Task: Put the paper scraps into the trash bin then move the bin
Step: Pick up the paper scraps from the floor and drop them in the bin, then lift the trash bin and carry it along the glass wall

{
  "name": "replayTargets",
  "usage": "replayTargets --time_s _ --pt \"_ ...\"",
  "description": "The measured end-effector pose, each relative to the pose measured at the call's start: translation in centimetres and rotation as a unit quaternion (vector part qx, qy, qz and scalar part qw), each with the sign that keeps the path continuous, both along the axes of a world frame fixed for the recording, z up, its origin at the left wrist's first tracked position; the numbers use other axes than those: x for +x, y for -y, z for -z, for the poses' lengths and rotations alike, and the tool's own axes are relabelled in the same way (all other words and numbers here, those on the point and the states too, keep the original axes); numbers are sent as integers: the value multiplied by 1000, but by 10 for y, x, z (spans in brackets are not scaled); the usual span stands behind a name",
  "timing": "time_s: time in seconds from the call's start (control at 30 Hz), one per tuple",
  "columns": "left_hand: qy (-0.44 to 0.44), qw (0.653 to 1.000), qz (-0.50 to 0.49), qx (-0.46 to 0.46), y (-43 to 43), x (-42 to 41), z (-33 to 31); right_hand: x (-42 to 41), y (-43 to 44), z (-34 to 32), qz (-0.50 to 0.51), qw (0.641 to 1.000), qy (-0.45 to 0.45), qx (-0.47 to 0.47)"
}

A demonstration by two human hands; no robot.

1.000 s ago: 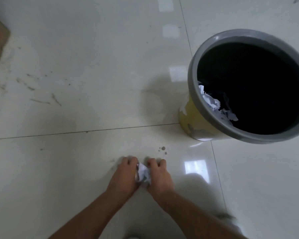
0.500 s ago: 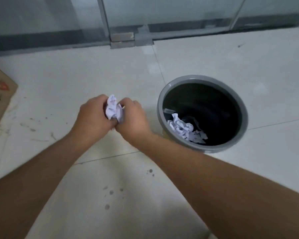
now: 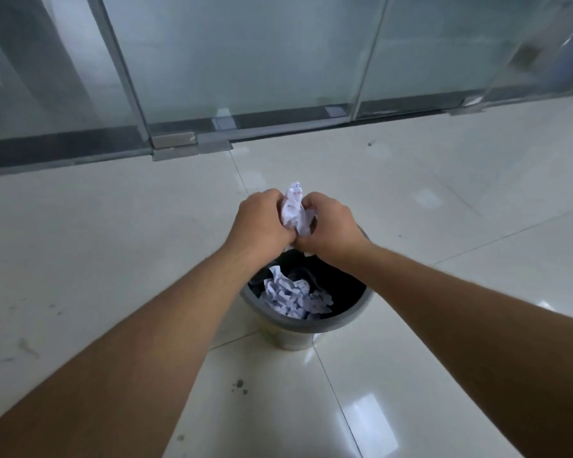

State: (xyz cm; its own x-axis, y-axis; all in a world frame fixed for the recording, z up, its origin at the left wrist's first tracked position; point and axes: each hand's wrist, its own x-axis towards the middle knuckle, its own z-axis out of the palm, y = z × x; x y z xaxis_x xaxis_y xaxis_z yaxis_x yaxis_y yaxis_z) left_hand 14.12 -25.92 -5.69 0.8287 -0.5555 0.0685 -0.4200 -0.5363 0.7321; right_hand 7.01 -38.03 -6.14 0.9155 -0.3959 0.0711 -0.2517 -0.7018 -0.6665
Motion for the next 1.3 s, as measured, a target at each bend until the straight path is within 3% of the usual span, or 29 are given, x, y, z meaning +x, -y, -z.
replayTargets --time_s 0.17,0.3,0.4,0.57,0.63,0.7,0.83,1.03,1.17,1.3 --pt "-14 1000 -13 3 1 -11 6 -6 4 7 3 1000 -12 6" --pt "-83 987 67 120 -8 -15 11 -13 13 15 -1 996 -90 -22" --pt "-111 982 96 122 -23 -10 16 -16 22 12 18 986 -149 -79" --pt "-11 992 -70 105 -54 8 34 -20 49 12 112 981 -124 -97" --pt "-70 983 -116 126 -63 11 45 -25 58 18 165 972 -136 -102" --pt "-140 974 -118 135 -65 8 56 -33 66 26 204 959 -184 -74" --pt "-217 971 -75 70 -53 -9 69 -42 68 42 204 934 -282 84" --pt "-157 978 -123 57 -41 -12 81 -37 76 65 187 948 -259 5" --pt "-147 976 -141 73 -56 -16 61 -43 69 56 162 953 -256 5" --pt "-168 969 -157 86 -80 -20 -23 -47 50 -20 132 958 -254 8"
